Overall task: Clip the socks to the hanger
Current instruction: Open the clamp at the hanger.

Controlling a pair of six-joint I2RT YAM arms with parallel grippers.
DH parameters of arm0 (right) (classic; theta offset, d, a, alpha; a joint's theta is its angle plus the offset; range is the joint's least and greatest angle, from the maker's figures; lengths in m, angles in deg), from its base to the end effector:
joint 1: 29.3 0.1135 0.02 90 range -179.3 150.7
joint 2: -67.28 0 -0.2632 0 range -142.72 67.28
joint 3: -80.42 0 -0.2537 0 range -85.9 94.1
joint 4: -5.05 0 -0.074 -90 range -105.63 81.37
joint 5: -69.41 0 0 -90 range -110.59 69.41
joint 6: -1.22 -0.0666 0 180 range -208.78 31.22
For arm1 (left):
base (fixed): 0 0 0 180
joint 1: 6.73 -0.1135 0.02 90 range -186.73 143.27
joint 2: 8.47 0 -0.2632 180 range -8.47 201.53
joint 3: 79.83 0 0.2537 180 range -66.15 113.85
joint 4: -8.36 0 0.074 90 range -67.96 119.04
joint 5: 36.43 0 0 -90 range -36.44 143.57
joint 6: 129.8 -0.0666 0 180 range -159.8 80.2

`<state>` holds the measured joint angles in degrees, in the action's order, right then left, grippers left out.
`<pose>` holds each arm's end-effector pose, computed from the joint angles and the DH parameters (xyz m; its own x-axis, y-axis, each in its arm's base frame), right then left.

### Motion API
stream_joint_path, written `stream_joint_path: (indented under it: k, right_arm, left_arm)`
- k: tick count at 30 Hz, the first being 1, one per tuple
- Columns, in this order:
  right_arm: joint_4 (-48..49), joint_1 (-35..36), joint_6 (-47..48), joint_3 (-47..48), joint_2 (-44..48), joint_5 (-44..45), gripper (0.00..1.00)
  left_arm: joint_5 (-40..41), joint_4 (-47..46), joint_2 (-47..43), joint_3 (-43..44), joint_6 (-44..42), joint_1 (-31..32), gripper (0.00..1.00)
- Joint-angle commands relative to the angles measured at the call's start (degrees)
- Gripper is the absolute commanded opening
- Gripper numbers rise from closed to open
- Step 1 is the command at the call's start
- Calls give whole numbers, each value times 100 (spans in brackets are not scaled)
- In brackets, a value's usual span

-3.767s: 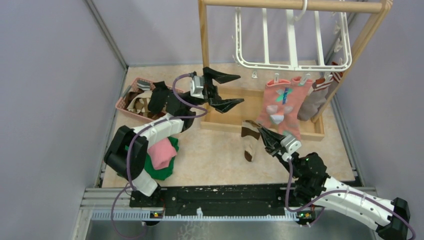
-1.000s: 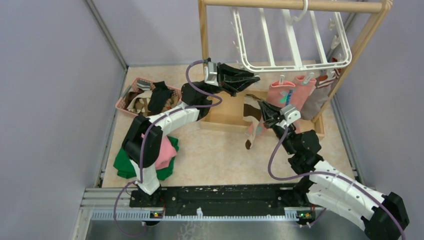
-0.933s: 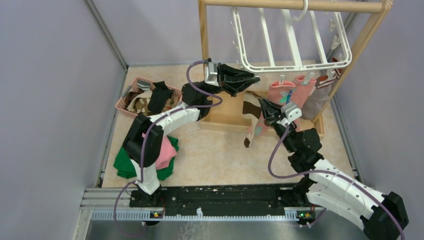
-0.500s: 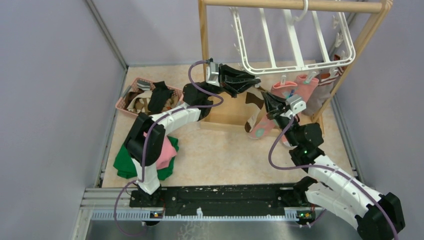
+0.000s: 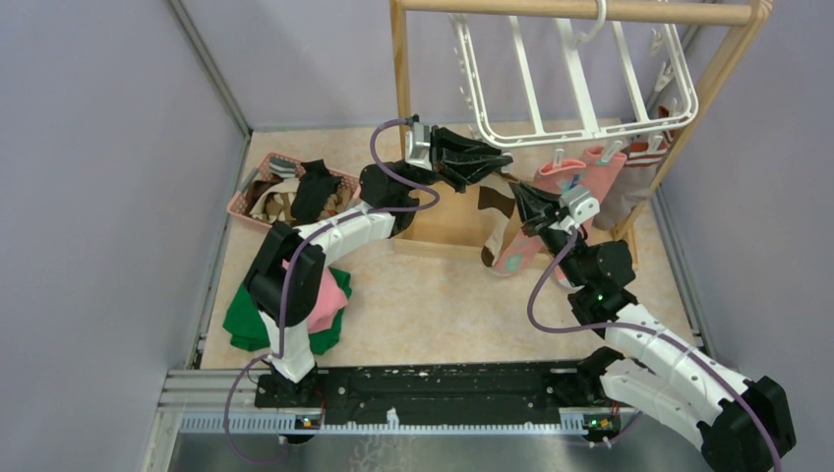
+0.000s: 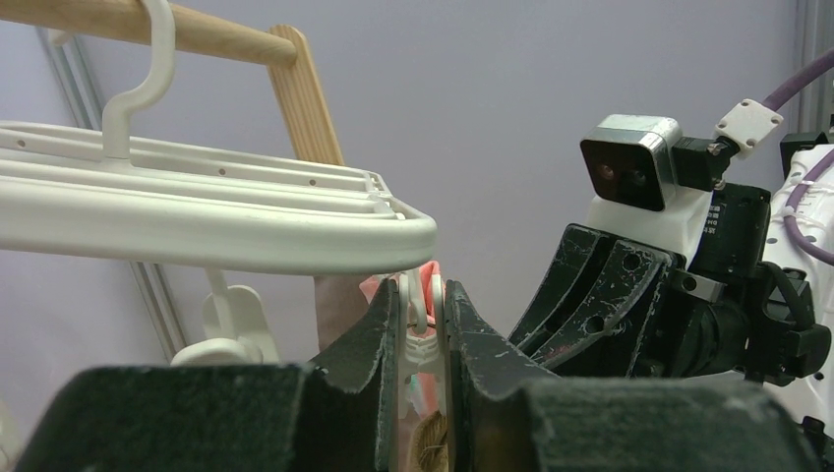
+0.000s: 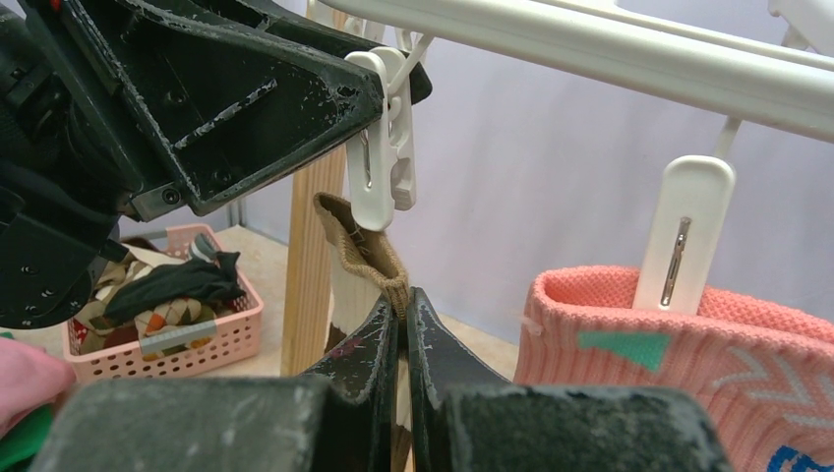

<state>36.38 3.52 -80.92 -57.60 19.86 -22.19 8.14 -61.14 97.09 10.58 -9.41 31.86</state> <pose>0.1847 0.1213 0.3446 0.4405 0.1214 -0.8895 -0.5074 0.8510 -0.1351 0.2876 -0.2902 0.3989 0.1623 -0.5837 -0.7956 0.9788 -0.0066 0.2045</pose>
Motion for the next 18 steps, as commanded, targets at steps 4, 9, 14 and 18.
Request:
stream_joint_path:
  k: [4,9,14,18]
  right_arm:
    - [332,-51,-15,379,75,-14,0]
    - [279,-86,-19,422,42,51,0]
    - [355,-119,-50,405,55,33,0]
    - [455,-116,-48,368,120,-62,0]
  left_arm:
    - [-145,-491,-9,173,182,17,6]
    - [-179,-538,3,191,250,18,6]
    - [-213,-566,34,236,307,17,6]
    - [-202,-552,59,240,288,17,6]
